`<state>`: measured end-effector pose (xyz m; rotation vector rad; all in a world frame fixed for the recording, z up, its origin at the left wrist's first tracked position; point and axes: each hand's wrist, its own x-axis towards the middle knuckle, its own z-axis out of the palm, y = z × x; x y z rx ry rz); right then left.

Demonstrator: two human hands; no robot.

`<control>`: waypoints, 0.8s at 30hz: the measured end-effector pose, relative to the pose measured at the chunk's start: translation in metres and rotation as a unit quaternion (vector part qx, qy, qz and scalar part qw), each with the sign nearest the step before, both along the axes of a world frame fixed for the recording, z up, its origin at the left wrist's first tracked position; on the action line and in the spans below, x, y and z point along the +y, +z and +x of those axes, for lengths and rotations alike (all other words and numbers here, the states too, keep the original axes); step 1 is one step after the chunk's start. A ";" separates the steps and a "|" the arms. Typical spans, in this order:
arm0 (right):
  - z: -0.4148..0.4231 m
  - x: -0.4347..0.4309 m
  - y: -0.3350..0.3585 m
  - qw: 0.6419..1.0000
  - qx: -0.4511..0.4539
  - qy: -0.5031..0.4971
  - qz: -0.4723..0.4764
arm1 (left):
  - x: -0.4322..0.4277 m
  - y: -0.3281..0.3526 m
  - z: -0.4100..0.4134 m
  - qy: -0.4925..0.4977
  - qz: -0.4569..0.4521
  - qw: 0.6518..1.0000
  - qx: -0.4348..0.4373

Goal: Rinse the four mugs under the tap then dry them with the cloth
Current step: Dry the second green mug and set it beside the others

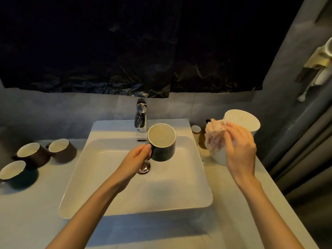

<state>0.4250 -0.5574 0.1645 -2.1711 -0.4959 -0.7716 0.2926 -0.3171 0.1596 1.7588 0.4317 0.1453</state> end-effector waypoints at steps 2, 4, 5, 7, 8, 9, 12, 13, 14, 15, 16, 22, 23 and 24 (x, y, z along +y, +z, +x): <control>-0.005 0.025 0.029 0.998 -0.001 0.024 0.053 | 0.012 0.011 -0.005 0.024 0.017 0.999 -0.017; -0.009 0.054 0.047 0.993 0.046 0.054 0.093 | 0.025 0.023 -0.012 0.046 0.023 0.998 -0.041; -0.012 0.069 0.053 0.988 0.078 0.067 0.115 | 0.032 0.028 -0.015 0.059 0.025 0.997 -0.051; -0.021 0.102 0.059 0.974 0.148 0.090 0.149 | 0.047 0.038 -0.023 0.079 0.022 0.994 -0.066; -0.027 0.118 0.060 0.968 0.171 0.104 0.151 | 0.055 0.042 -0.026 0.086 0.019 0.994 -0.072; -0.037 0.133 0.058 0.966 0.177 0.124 0.140 | 0.063 0.045 -0.029 0.092 0.019 0.993 -0.074; -0.067 0.176 0.046 0.980 0.060 0.184 0.054 | 0.085 0.052 -0.042 0.109 0.022 0.991 -0.072; -0.075 0.188 0.042 0.981 0.001 0.192 0.017 | 0.091 0.053 -0.046 0.110 0.023 0.991 -0.073; -0.082 0.199 0.039 0.979 -0.047 0.200 0.001 | 0.096 0.053 -0.051 0.110 0.022 0.991 -0.075; -0.088 0.209 0.038 0.974 -0.081 0.210 0.003 | 0.102 0.053 -0.056 0.110 0.021 0.991 -0.079; -0.093 0.219 0.037 0.968 -0.110 0.225 0.012 | 0.107 0.052 -0.061 0.109 0.019 0.991 -0.081; -0.100 0.259 0.022 0.928 -0.243 0.282 0.000 | 0.130 0.054 -0.078 0.097 -0.008 0.994 -0.046; -0.099 0.260 0.018 0.919 -0.267 0.291 -0.009 | 0.133 0.054 -0.079 0.097 -0.009 0.995 -0.038; -0.098 0.261 0.016 0.906 -0.290 0.308 -0.022 | 0.135 0.054 -0.080 0.095 -0.010 0.995 -0.033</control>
